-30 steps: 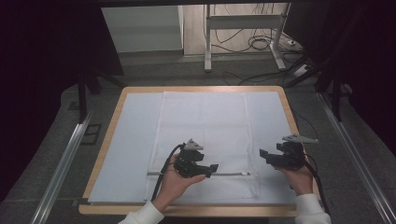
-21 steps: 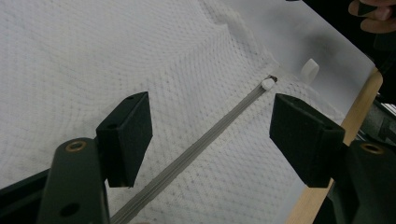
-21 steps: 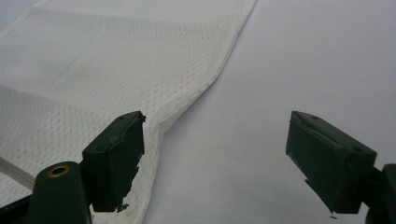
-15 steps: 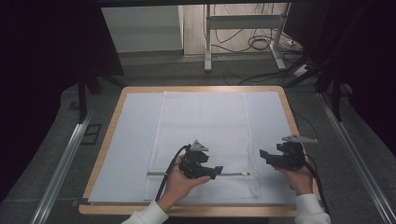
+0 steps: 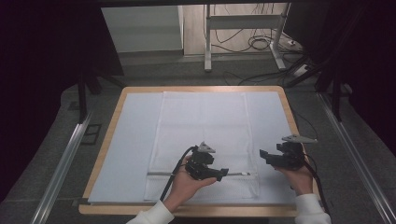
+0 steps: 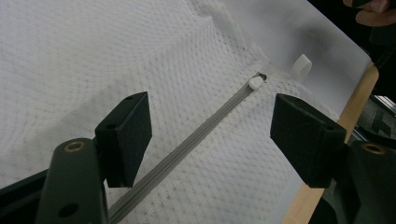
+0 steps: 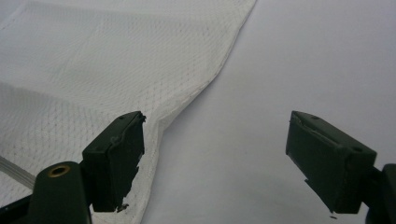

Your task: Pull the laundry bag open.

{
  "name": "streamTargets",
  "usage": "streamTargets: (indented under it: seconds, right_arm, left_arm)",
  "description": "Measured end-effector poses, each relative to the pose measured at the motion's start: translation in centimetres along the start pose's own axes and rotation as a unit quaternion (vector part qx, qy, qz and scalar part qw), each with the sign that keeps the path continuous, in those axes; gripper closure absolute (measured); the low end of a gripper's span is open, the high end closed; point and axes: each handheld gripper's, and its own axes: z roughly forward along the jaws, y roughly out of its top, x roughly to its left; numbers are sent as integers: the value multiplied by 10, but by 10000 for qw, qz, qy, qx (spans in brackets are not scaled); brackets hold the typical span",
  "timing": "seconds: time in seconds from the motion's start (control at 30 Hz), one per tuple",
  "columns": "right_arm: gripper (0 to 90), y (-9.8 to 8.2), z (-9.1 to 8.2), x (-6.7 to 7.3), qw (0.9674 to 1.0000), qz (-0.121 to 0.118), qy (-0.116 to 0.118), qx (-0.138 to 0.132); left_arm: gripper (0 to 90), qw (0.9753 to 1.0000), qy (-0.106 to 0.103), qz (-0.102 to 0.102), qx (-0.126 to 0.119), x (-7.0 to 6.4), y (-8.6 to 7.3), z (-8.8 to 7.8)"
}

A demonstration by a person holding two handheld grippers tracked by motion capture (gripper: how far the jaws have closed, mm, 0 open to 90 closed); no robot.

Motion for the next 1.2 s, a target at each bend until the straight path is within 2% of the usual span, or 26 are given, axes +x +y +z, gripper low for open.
streamTargets:
  seconds: [0.4, 0.8, 0.93, 1.03, 1.2]
  right_arm:
    - [190, 2, -1, 2, 10000, -52, -12, -33]
    - [186, 1, 0, 1, 9999, -89, -44, -14]
    - [186, 1, 0, 2, 9999, -105, -79, -15]
    - [187, 1, -1, 0, 9998, -101, -154, -86]
    - [187, 1, -2, -1, 9997, -50, -193, -122]
  left_arm:
    - [271, 9999, 26, 4, 125, -8, 4, 14]
    - [271, 9996, -114, -23, 245, -17, 9, 31]
    - [279, 9997, -134, -58, 201, -18, 12, 34]
    - [300, 10000, -65, -3, 40, -20, 13, 33]
    - [317, 9999, -101, -37, 74, -22, 15, 34]
